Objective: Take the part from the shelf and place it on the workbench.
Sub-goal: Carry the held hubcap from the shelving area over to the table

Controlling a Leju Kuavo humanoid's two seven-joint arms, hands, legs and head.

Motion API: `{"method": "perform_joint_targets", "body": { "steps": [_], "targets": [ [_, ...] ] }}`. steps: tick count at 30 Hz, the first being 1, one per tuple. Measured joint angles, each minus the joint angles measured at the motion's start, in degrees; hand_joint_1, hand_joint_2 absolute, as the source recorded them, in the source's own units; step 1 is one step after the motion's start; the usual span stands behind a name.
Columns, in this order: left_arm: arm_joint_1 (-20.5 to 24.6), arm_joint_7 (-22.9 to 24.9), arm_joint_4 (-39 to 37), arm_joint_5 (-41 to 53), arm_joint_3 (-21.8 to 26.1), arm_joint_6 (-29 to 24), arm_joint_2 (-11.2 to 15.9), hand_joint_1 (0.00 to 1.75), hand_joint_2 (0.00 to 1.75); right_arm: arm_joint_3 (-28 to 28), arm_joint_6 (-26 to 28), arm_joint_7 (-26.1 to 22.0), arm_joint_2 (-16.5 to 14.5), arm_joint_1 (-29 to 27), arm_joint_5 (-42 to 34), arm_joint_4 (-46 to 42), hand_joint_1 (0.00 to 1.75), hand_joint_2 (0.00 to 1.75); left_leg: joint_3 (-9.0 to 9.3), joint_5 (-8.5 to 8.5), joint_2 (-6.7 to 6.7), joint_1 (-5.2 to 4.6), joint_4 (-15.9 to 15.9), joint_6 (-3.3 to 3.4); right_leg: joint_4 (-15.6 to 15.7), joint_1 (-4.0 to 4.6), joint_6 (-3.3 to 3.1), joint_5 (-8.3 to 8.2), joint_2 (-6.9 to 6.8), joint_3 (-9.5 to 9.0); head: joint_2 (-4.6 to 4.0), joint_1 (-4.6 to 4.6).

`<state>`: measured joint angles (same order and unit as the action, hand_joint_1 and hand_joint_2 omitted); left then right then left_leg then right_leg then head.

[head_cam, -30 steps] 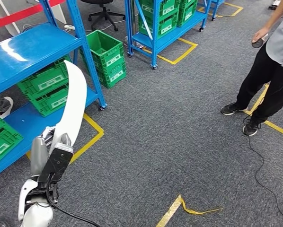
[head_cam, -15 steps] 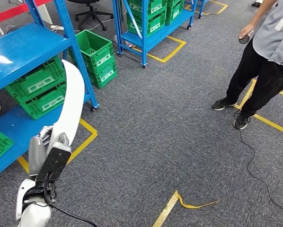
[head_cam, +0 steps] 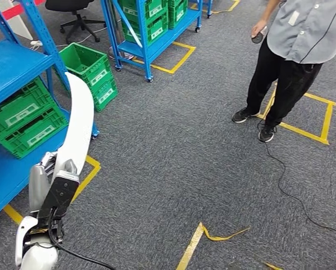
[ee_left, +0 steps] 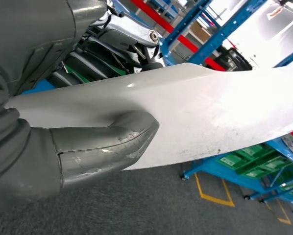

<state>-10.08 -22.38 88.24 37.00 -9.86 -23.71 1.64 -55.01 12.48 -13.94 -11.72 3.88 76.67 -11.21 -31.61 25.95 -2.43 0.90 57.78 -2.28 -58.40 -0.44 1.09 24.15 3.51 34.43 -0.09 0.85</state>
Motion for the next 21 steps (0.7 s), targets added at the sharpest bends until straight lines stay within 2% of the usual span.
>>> {"method": "perform_joint_targets", "body": {
  "steps": [21],
  "targets": [
    [0.0, 0.0, 0.0, 0.0, 0.0, 0.0, 0.0, 1.75, 1.75, 0.0, 0.0, 0.0, 0.0, 0.0, 0.0, 0.0, 0.00, 1.75, 0.00, 0.00, 0.00, 0.00, 0.0, 0.00, 0.0, 0.00, 0.00, 0.00, 0.00, 0.00, 0.00, 0.00]
  ]
}}
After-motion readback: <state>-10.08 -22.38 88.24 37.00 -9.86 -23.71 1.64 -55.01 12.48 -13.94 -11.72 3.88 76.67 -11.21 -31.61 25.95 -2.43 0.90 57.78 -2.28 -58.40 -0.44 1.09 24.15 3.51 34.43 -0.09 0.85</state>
